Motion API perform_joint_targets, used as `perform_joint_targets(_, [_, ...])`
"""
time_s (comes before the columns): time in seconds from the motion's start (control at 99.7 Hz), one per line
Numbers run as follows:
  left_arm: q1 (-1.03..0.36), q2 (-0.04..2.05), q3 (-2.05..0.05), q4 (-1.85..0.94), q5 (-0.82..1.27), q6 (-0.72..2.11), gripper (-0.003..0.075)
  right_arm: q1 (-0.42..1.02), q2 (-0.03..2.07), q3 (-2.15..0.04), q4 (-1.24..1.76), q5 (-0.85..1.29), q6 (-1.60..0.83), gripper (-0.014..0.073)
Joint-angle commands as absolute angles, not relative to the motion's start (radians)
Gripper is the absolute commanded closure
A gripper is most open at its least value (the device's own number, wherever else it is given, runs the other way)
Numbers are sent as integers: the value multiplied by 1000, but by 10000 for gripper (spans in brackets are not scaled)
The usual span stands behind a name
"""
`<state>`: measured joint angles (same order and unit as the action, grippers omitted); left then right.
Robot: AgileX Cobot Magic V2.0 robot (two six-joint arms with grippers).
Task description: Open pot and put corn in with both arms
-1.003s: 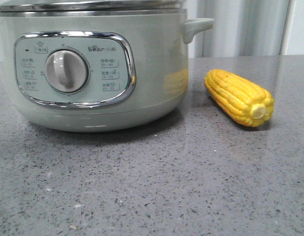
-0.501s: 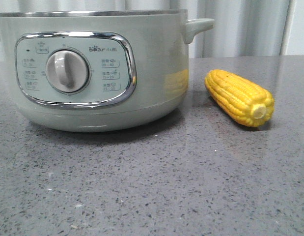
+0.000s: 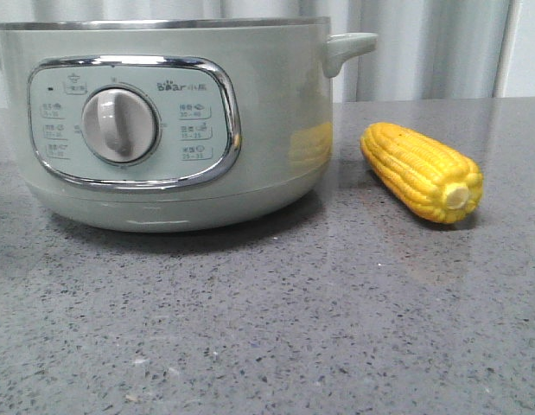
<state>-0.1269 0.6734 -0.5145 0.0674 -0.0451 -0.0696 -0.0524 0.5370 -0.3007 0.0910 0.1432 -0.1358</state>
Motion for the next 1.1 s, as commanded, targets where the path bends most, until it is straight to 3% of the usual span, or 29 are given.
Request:
perform_joint_targets(0.0, [-92, 637, -505, 49, -203, -72, 741, -50, 547, -341, 92, 61, -143, 650])
perform_joint_targets(0.451, [-43, 660, -346, 27, -305, -72, 741, -50, 547, -341, 92, 61, -143, 650])
perform_joint_targets(0.973, [-45, 992, -307, 27, -601, -72, 738, -50, 547, -341, 92, 65, -143, 650])
perform_joint_targets(1.093, [-45, 1055, -307, 34, -642, -72, 679, -50, 547, -341, 92, 65, -143, 650])
